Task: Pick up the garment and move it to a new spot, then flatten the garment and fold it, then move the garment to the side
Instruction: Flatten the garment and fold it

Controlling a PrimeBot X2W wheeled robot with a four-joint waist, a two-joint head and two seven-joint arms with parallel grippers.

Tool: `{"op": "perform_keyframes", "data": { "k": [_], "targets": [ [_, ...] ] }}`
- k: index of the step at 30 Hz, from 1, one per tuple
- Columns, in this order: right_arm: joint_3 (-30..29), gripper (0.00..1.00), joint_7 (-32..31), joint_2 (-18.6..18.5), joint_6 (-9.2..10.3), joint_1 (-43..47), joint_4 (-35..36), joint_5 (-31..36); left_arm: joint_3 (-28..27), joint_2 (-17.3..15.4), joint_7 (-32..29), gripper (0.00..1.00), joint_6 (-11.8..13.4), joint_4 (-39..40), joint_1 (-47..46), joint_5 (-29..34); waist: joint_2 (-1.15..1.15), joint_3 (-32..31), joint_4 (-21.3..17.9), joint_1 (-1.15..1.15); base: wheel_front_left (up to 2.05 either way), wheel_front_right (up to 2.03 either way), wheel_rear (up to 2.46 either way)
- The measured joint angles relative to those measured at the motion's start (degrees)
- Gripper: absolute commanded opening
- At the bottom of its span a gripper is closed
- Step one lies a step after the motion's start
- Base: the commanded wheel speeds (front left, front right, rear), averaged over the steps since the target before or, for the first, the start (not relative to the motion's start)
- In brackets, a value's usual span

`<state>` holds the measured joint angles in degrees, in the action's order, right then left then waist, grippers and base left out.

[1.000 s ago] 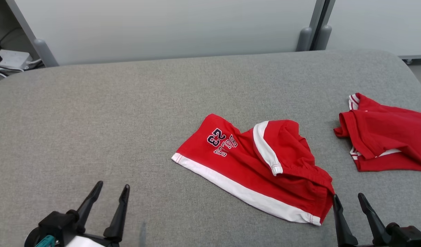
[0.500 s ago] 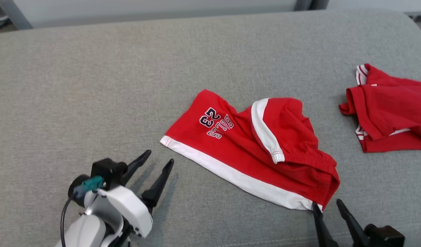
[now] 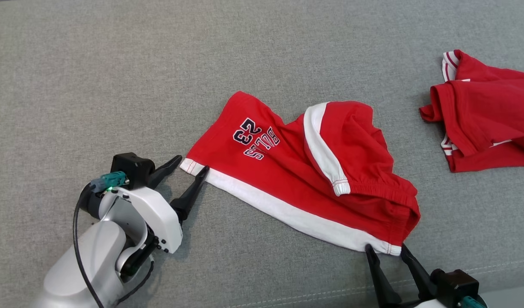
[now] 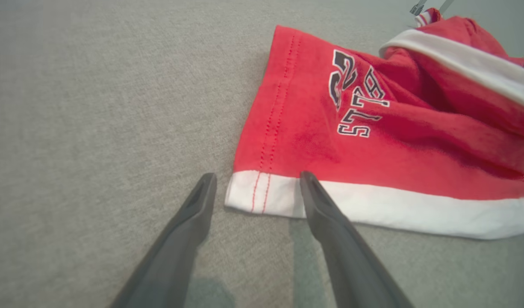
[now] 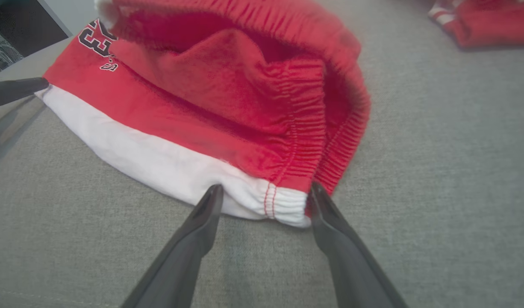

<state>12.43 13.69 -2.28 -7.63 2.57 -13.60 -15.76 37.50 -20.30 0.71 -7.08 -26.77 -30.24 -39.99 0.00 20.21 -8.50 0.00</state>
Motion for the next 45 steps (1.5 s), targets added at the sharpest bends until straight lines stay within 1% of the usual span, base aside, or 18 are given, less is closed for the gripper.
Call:
{"op": "perform_keyframes", "data": {
  "k": [4,9,10,18,20,21,22,23,24,25,26,27,31,36,39,45],
  "targets": [
    [0.9,1.00,0.5,0.0,0.00,-0.8,-0.7,0.0,2.3,-1.1,0.1,1.00,-0.2,-0.9,-1.7,-4.0,0.00,0.5,-0.1,0.00,0.00,0.00,0.00],
    [1.3,1.00,0.7,-0.1,0.00,-1.8,-2.0,0.0,4.7,-2.8,-1.3,1.00,-0.4,-0.5,-2.8,-9.9,0.00,0.5,0.1,0.00,0.00,0.00,0.00],
    [1.3,1.00,0.7,-0.1,0.00,-1.8,-2.0,0.0,4.7,-2.8,-1.3,1.00,-0.4,-0.5,-2.8,-9.9,0.00,0.5,0.1,0.00,0.00,0.00,0.00],
    [2.3,1.00,1.0,-0.3,0.14,-2.4,-3.4,0.0,6.1,-6.2,-5.3,1.00,-0.4,1.7,-3.4,-19.8,0.00,0.0,0.0,0.00,0.00,0.00,0.00],
    [2.6,1.00,1.0,-0.3,0.15,-2.6,-3.7,0.0,6.3,-7.2,-5.7,1.00,-0.4,1.8,-3.4,-20.4,0.00,-0.2,-0.1,0.00,0.00,0.00,0.00],
    [2.8,0.99,1.0,-0.3,0.15,-2.7,-3.8,0.0,6.4,-7.6,-5.7,1.00,-0.4,1.9,-3.4,-21.0,0.00,-0.3,-0.2,0.00,0.00,0.00,0.00],
    [2.9,0.95,1.0,-0.3,0.15,-2.7,-3.9,0.0,6.7,-8.0,-5.7,0.98,-0.4,1.9,-3.4,-21.0,0.00,-0.4,-0.3,0.00,0.00,0.00,0.00],
    [3.0,0.95,1.0,-0.3,0.15,-2.7,-4.0,0.0,6.8,-8.2,-5.7,0.93,-0.4,1.9,-3.4,-21.3,0.00,-0.4,-0.4,0.00,0.00,0.00,0.00],
    [3.0,0.55,1.0,-0.3,0.15,-2.7,-4.1,-0.2,7.0,-8.3,-5.7,0.80,-0.4,1.9,-3.4,-21.6,0.00,-0.6,-0.5,0.00,0.00,0.00,0.00],
    [3.1,0.31,1.0,-0.3,0.15,-2.7,-4.2,-0.4,7.3,-8.4,-5.7,0.50,-0.4,1.9,-3.4,-21.7,0.00,-0.7,-0.6,0.00,0.00,0.00,0.00],
    [3.2,0.00,1.0,-0.3,0.15,-2.7,-4.2,-0.4,7.6,-8.4,-5.8,0.02,-0.4,1.9,-3.4,-21.8,0.00,-0.7,-0.7,0.00,0.00,0.00,0.00],
    [3.1,0.00,1.0,-0.3,0.15,-2.7,-4.3,-0.7,8.0,-8.5,-5.8,0.00,-0.4,1.9,-3.4,-22.0,0.00,-0.7,-0.8,0.00,0.00,0.00,0.00],
    [2.9,0.00,1.0,-0.1,0.13,-2.6,-4.4,-1.5,9.9,-8.3,-6.5,0.00,-0.4,2.2,-3.4,-23.2,0.00,-0.7,-1.0,0.00,0.00,0.00,0.00],
    [1.9,0.00,1.0,-0.1,0.13,-1.7,-3.7,-1.6,10.6,-8.6,-6.5,0.00,-0.4,3.1,-3.1,-23.8,0.00,-0.8,-0.8,0.00,0.00,0.00,0.00],
    [0.4,0.00,0.9,-0.1,0.13,0.2,-2.1,-1.3,10.5,-9.7,-6.5,0.00,-0.3,5.7,-1.9,-24.9,0.00,-0.9,-0.4,0.00,0.00,0.00,0.00],
    [-2.7,0.00,-1.5,-0.1,0.13,1.8,3.3,-0.6,9.7,-12.9,-6.9,0.00,1.3,13.3,0.2,-26.2,0.00,-0.5,0.8,0.00,0.00,0.00,0.00]
  ]
}}
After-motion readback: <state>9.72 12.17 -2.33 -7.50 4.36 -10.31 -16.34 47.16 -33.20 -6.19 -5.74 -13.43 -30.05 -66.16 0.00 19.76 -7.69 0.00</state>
